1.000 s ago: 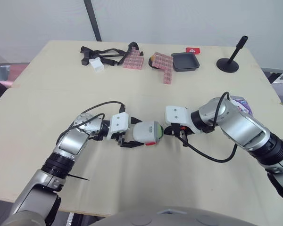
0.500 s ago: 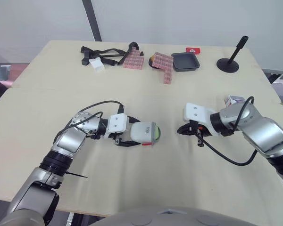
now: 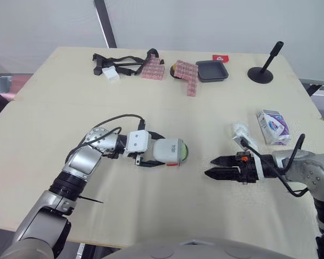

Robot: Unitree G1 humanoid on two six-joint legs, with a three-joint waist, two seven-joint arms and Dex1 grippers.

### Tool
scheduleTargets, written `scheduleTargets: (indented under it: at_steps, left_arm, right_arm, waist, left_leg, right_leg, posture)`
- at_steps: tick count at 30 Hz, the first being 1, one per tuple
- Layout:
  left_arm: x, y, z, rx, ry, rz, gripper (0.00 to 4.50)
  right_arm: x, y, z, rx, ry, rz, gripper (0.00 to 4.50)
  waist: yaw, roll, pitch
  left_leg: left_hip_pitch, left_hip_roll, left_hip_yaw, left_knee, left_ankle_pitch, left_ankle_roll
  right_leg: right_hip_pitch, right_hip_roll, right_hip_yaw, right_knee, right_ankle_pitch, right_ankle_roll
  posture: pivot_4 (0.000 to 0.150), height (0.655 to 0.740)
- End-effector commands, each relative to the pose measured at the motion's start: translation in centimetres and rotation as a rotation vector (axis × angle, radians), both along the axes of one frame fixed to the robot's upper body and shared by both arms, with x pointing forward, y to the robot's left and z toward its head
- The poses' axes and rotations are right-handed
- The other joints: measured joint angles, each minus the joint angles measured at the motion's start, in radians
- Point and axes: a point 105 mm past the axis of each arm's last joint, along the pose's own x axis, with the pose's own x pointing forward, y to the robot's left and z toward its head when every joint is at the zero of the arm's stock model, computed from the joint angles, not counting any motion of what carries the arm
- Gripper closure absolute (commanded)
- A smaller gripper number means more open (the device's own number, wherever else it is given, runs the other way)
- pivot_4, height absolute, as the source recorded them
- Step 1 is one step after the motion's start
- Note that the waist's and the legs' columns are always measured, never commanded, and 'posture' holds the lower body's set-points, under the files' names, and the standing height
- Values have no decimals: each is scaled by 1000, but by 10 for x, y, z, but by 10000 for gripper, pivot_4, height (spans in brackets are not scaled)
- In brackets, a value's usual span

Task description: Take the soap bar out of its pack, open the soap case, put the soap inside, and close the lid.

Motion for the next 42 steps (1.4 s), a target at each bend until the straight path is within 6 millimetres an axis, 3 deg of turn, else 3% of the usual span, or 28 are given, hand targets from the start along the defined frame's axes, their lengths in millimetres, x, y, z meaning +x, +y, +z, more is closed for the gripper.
scheduleTargets:
  at_steps: [1,6,19,22,30,36,42]
  left_arm:
    - [-4,-7,14,-37,-62,-34,8570]
    - [-7,-15,17,-54,-71,-53,8570]
    - [-11,-21,19,-65,-78,-70,8570]
    - [-10,-31,23,-87,-101,-78,8570]
    - [-8,-39,28,-113,-128,-76,8570]
    - [-8,-39,29,-118,-140,-76,8570]
    - [-8,-36,27,-112,-135,-67,8570]
  right_arm:
    - [-2,-4,3,112,72,-56,201]
    - [4,-2,6,296,137,-141,201]
    - [-3,17,15,284,122,-104,201]
    - [2,31,22,313,102,-94,201]
    - [3,42,25,339,146,-108,201]
    - [2,44,27,340,166,-112,201]
    - [3,38,16,287,200,-141,201]
  waist:
    - [4,1,0]
    - [4,1,0]
    - [4,1,0]
    - [3,1,0]
    - [4,1,0]
    - [4,1,0]
    - [4,1,0]
  left_leg:
    - [0,0,0,0,0,0]
    - [0,-1,0,0,0,0]
    - [0,-1,0,-1,0,0]
    - [0,-1,0,-1,0,0]
    - [-2,-1,0,-2,0,0]
    - [-3,-4,0,-3,0,0]
    - [-3,-4,-1,-3,0,0]
  right_leg:
    - [0,0,0,0,0,0]
    - [0,-1,0,-1,-3,-4]
    - [0,-1,-1,-1,-1,-2]
    - [0,-1,-1,-2,-1,-1]
    - [1,-1,-1,-4,0,0]
    - [1,-1,-3,-7,0,0]
    - [2,-1,-4,-8,0,0]
  posture:
    - [1500,7374]
    - [1500,7374]
    - [1500,7374]
    - [1500,7374]
    - [1500,7374]
    - [1500,7374]
    - [1500,7374]
